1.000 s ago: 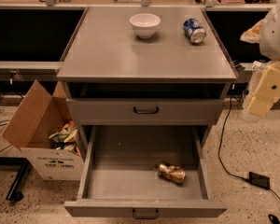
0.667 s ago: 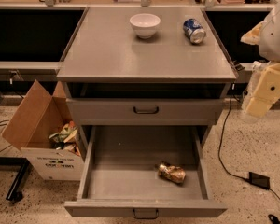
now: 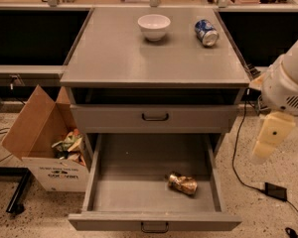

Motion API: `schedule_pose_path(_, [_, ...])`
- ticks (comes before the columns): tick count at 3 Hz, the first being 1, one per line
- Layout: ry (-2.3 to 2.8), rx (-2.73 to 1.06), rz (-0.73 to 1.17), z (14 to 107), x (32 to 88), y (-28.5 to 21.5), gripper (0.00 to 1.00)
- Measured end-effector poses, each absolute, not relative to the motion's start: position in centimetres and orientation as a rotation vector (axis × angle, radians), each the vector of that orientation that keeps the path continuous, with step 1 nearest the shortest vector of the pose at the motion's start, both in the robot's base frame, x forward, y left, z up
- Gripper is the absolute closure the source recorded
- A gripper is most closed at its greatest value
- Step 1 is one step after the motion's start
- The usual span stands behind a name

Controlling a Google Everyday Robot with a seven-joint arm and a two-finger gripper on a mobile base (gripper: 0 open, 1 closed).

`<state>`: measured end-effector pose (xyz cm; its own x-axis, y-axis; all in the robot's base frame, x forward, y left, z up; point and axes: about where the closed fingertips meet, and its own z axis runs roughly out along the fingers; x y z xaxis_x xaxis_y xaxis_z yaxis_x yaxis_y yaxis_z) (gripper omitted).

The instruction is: Pick orange can from middle drawer and place on counter

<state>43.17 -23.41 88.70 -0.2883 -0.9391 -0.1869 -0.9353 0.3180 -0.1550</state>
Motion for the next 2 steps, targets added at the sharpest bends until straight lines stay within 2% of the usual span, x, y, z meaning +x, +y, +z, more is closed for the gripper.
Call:
schedule_pose_path(1, [2.392, -1.740, 0.092, 82.30, 42.71, -23.01, 0.00])
schedule_pose_path(2, [2.392, -1.740, 0.092, 82.29, 42.72, -23.01, 0.00])
